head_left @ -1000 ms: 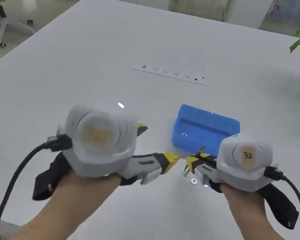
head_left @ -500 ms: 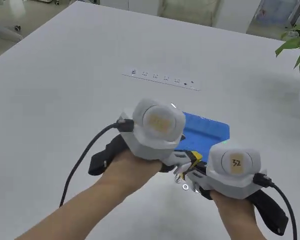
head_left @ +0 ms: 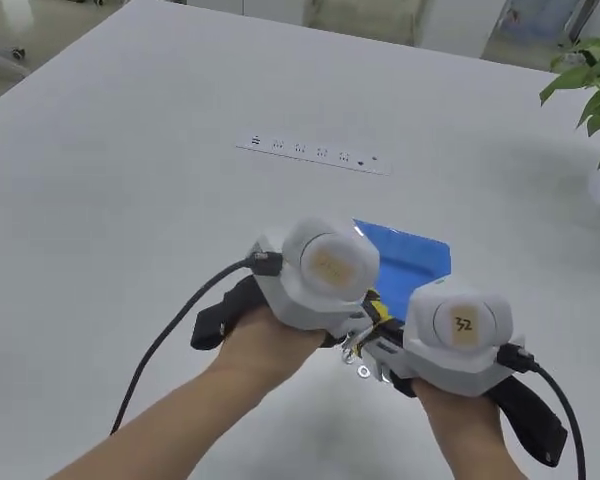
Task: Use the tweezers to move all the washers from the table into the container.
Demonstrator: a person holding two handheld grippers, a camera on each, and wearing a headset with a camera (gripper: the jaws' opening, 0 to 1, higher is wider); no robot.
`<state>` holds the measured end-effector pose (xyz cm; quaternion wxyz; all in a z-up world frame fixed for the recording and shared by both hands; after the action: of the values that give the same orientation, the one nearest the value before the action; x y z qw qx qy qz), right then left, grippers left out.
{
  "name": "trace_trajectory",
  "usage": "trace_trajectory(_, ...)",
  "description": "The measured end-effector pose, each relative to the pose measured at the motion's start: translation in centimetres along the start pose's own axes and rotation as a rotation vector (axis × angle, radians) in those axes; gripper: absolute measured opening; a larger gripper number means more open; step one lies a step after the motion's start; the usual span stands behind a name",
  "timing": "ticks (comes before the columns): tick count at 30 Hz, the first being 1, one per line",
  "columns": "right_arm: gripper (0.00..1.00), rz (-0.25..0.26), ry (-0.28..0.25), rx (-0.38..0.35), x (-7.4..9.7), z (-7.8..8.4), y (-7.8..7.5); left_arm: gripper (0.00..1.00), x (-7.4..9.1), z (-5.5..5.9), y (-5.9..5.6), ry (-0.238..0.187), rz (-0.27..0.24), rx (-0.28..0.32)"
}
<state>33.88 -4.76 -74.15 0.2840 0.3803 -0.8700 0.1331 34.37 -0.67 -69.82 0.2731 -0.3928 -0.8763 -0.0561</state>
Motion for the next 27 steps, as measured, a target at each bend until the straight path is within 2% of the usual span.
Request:
trace_trajectory(6, 0.02, -0.002, -0.002, -0.005, 0.0, 0.0, 0.0, 0.0, 0.0, 0.1, -0.2, -0.021, 0.012, 0.012)
trace_trajectory(10, 0.02, -0.014, -0.003, 0.004, 0.1, 0.1, 0.0, 0.0, 0.0, 0.2, -0.2, -0.023, 0.028, -0.019)
trace_trajectory(12, 0.02, -0.03, -0.004, 0.022, 0.1, 0.1, 0.1, 0.0, 0.1, 0.2, -0.1, -0.022, 0.057, -0.028)
trace_trajectory(13, 0.03, -0.047, 0.0, 0.036, 0.1, 0.2, 0.0, 0.0, 0.1, 0.2, -0.2, -0.018, 0.102, -0.066)
trace_trajectory(14, 0.03, -0.055, -0.001, 0.037, 0.0, 0.3, 0.0, 0.0, 0.1, 0.2, -0.2, -0.017, 0.097, -0.065)
trace_trajectory(19, 0.04, -0.102, 0.017, 0.11, -0.1, 0.3, 0.0, 0.0, 0.2, 0.2, -0.1, -0.003, 0.153, -0.102)
trace_trajectory(24, 0.05, -0.15, 0.015, 0.159, -0.4, 0.3, 0.1, 0.0, 0.5, 0.3, 0.3, 0.011, 0.253, -0.153)
trace_trajectory(27, 0.05, -0.165, 0.019, 0.16, -0.6, 0.2, 0.0, 0.0, 0.5, 0.2, 0.8, 0.013, 0.286, -0.16)
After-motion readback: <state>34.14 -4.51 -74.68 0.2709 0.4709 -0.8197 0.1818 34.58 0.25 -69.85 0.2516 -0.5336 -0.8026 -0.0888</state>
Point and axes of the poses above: the centre of the closed fingertips' face, and the gripper's own axes: x roughly backward along the fingers, y roughly to its left, z roughly out of its underside, the point moved 6 cm from there along x, roughly backward along the fingers, and after that the axes turned 6 degrees about x, right-handed, at the moved point
